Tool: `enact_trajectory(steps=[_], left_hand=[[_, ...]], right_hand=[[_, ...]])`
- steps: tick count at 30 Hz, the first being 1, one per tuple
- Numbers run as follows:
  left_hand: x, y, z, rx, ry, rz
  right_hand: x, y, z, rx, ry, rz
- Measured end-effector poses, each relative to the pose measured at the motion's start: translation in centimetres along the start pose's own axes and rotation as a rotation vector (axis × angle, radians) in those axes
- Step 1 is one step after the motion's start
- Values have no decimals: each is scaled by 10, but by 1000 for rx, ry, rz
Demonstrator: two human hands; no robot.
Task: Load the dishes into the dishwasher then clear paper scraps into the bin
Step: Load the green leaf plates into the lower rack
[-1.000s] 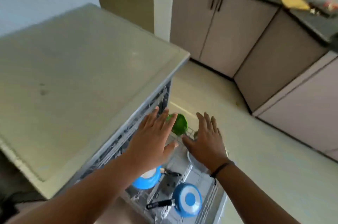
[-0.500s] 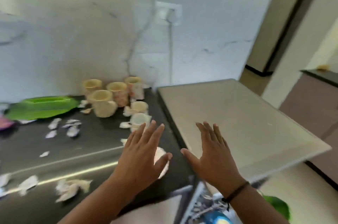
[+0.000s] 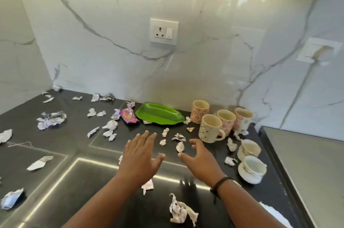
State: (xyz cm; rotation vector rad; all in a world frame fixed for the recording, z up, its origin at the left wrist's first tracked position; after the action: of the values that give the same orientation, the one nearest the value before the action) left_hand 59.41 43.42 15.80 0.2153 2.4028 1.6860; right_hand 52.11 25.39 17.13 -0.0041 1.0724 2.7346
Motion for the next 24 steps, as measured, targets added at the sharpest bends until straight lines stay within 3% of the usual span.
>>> enact_trajectory(steps=[5, 12, 18, 24], left_hand=[[-62, -24, 22, -255, 62, 71], [-133, -43, 35, -359, 130, 118], [-158, -55, 42, -338, 134, 126], [-159, -58, 36, -138, 128, 69]], right_hand=[[-83, -25, -37, -256, -159, -27], [-197, -53, -68, -491, -370, -14], [-245, -78, -79, -723, -625, -47], [-250, -76, -74, -688, -639, -122]])
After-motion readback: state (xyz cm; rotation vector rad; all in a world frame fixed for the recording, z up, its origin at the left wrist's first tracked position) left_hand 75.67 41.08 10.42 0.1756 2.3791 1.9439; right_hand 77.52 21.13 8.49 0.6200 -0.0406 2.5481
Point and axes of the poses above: each hand's wrist, its own x-axis away from the middle knuckle, its own y-axis out of the back of the hand, z = x × y, the point moved 3 cm from there along -x, towards the middle knuckle, and after that the axes turned 15 degrees about y, right-handed, at the moved point
